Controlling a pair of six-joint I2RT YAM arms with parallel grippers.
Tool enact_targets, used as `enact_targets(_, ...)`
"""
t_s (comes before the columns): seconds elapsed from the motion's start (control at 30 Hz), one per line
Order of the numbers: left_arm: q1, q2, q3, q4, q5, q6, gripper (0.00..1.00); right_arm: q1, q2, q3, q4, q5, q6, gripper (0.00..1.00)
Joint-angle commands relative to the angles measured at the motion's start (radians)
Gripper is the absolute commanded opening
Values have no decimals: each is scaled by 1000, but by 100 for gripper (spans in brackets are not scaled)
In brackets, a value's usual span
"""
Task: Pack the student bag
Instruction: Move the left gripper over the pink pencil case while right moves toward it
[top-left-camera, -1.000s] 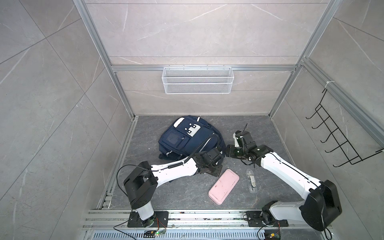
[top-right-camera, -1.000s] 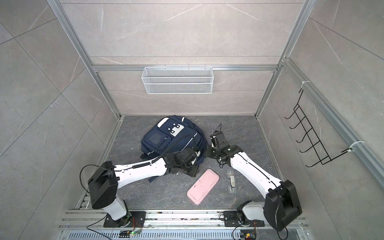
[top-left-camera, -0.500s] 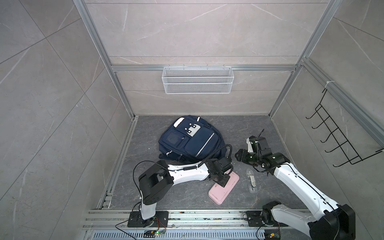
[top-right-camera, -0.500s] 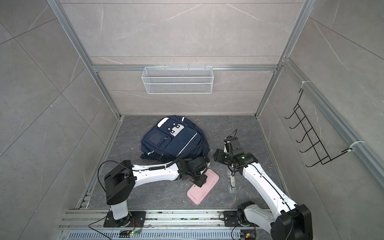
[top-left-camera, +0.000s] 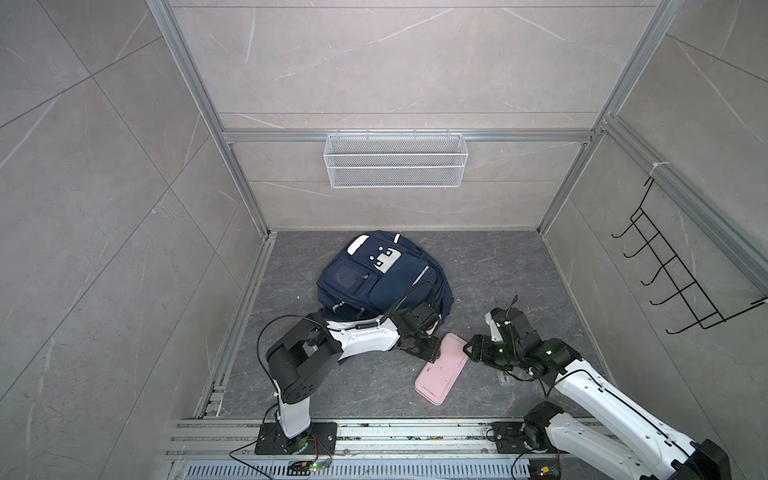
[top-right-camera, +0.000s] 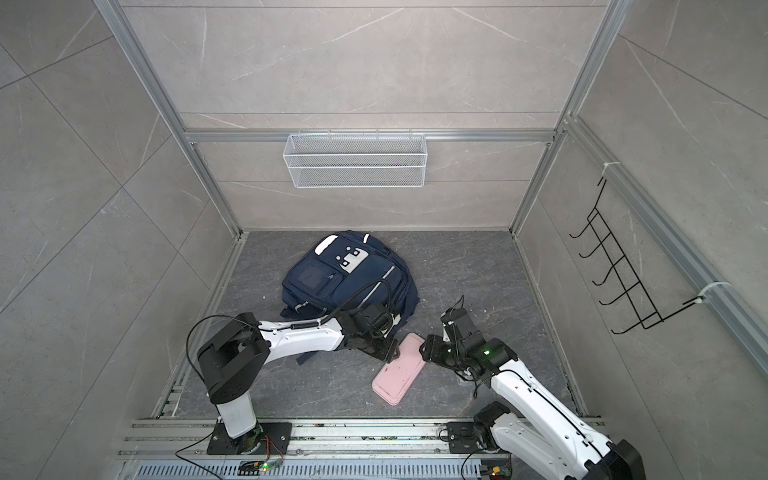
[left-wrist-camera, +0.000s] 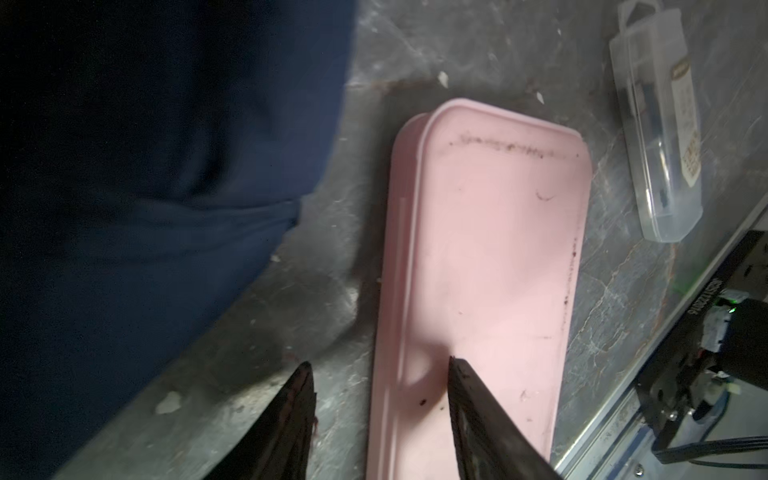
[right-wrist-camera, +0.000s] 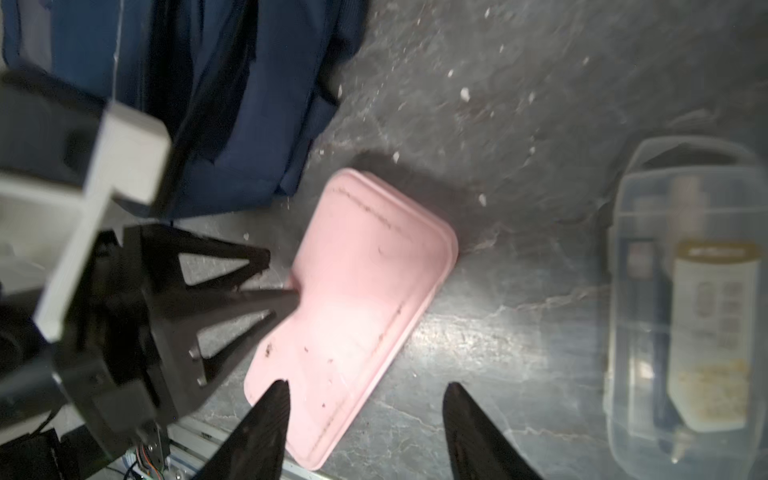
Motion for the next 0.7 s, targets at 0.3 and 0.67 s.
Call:
enact_targets(0.3, 50, -82, -63, 113, 145, -48, 54, 289, 155, -77, 93, 125, 192, 62)
enact_targets(0.67, 51, -86, -108, 139, 199, -54, 54, 358, 249, -144, 276, 90, 276, 63)
